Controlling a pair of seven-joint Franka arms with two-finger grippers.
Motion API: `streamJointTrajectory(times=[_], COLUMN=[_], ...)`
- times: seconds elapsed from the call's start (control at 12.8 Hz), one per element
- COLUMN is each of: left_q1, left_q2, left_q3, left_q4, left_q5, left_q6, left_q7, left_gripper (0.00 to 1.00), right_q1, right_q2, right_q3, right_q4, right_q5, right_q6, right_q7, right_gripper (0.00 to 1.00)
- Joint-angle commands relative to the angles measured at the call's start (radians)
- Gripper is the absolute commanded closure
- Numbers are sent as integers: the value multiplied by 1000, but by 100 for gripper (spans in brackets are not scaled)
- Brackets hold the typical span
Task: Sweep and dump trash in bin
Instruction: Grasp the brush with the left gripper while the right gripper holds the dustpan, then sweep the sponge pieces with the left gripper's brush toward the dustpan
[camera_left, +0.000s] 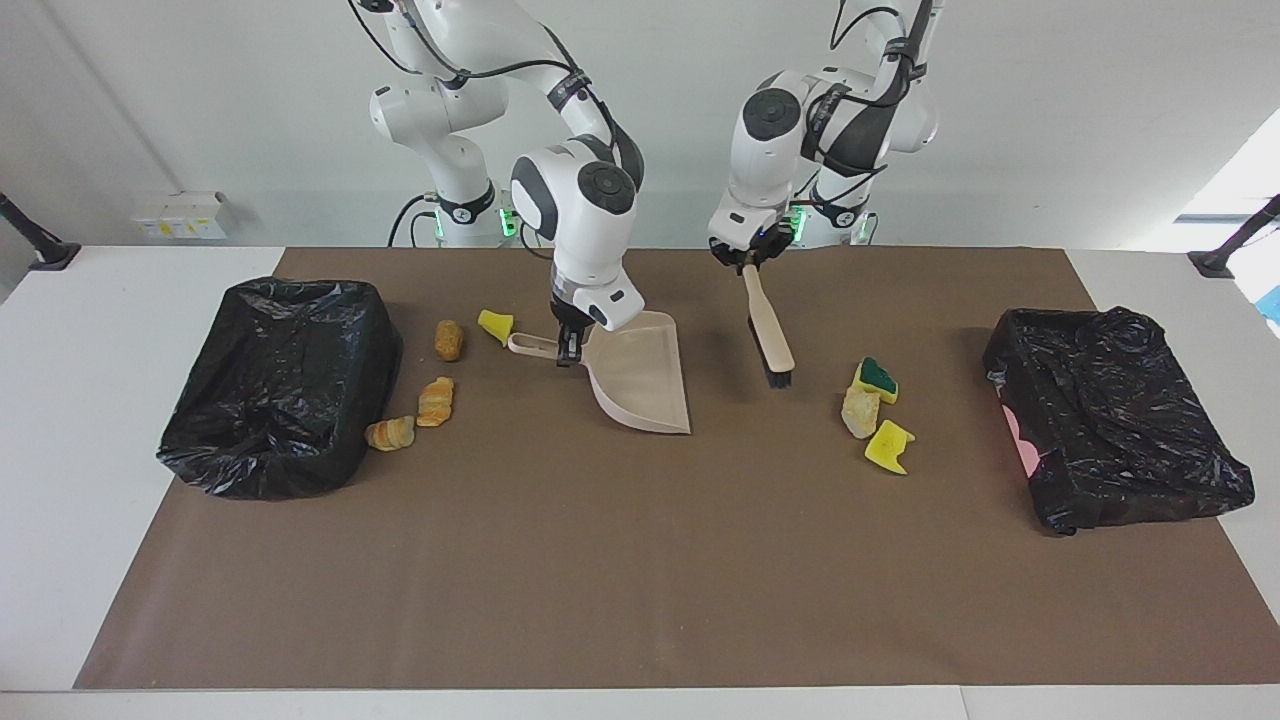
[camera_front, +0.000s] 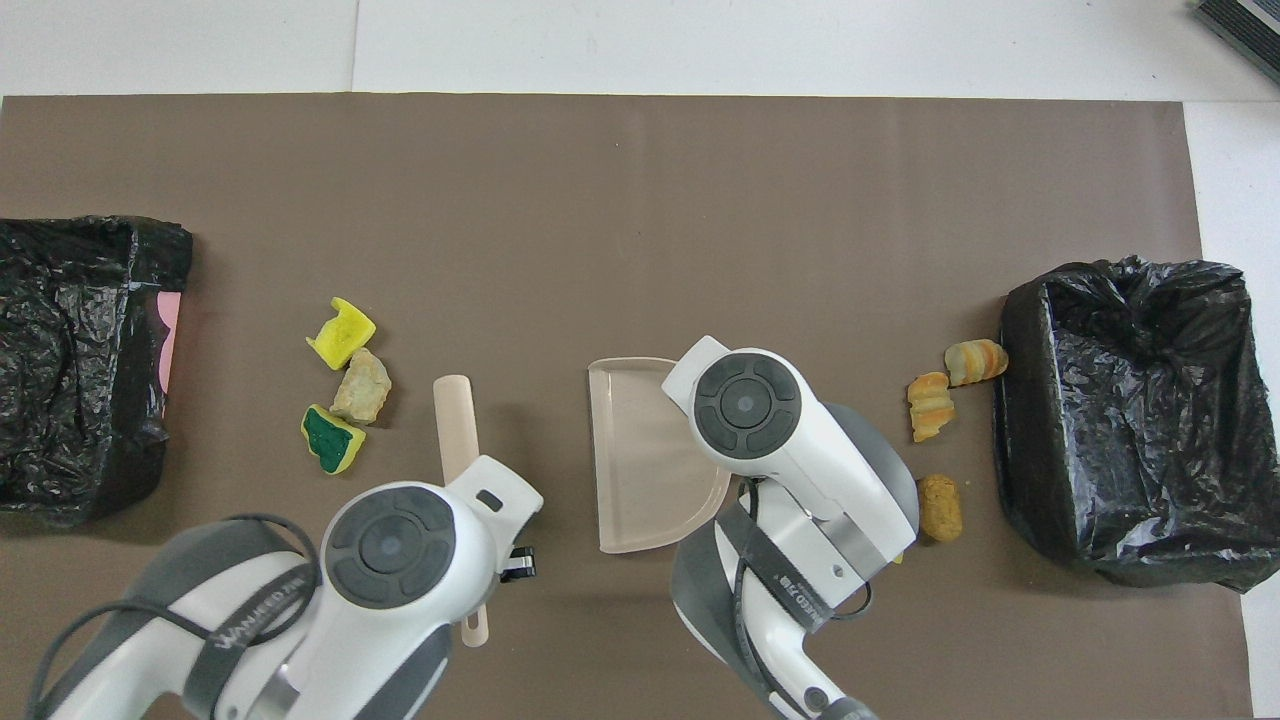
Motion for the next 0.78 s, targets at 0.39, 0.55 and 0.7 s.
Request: streamJointTrajectory(times=[0.39,0.55,0.7], left_q1=[488,587,620], left_q2=[36,60,149], left_q3=[-9,-9,-9], left_q4=[54,56,86], left_q5=[36,82,134], left_q6=[9,92,164], left_q7=[596,707,738], left_gripper=[100,100,100], right_q1=[26,26,26], right_q2=[34,34,32], right_q3=[7,7,7], right_q4=[-2,-5,-6], right_q5=[17,19,19], right_q6=[54,54,52], right_q7=[90,92,92], right_gripper=[100,100,100])
